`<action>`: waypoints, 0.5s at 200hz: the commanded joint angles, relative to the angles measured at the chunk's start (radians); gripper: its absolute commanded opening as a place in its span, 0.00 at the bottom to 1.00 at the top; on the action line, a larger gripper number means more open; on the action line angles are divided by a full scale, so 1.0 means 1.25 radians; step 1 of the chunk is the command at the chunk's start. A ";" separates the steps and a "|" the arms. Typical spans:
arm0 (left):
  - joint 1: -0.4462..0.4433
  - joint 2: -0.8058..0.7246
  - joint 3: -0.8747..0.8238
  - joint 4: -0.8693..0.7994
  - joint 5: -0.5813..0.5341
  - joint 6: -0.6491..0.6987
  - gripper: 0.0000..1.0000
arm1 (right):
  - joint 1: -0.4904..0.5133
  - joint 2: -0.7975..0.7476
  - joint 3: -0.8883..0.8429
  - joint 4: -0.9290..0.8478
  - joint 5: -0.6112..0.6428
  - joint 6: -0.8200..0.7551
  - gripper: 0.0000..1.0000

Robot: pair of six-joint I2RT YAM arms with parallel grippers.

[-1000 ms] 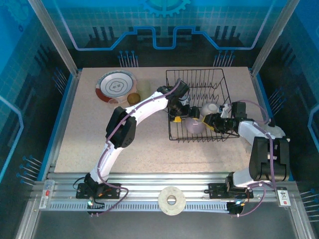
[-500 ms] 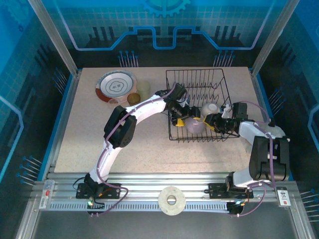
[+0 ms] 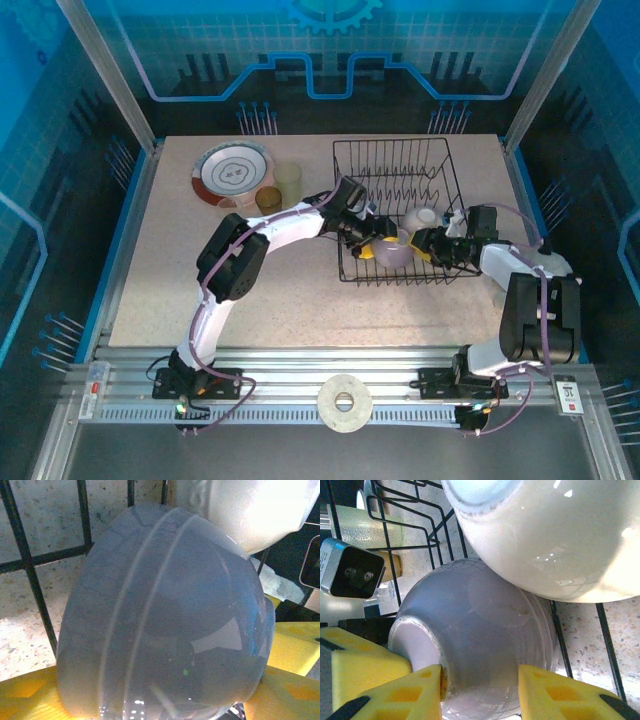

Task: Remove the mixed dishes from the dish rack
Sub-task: Pick up the bowl from the dish rack.

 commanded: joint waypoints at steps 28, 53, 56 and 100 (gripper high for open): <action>-0.011 -0.047 -0.051 0.238 0.052 -0.117 0.61 | -0.009 0.018 -0.011 -0.142 0.164 0.007 0.41; -0.018 -0.050 -0.073 0.314 0.056 -0.144 0.54 | -0.008 0.008 0.003 -0.152 0.163 0.011 0.41; -0.018 -0.049 -0.076 0.324 0.057 -0.148 0.52 | -0.009 0.007 0.005 -0.152 0.162 0.012 0.41; -0.025 -0.051 -0.094 0.413 0.064 -0.175 0.49 | -0.002 -0.009 0.032 -0.166 0.151 0.018 0.41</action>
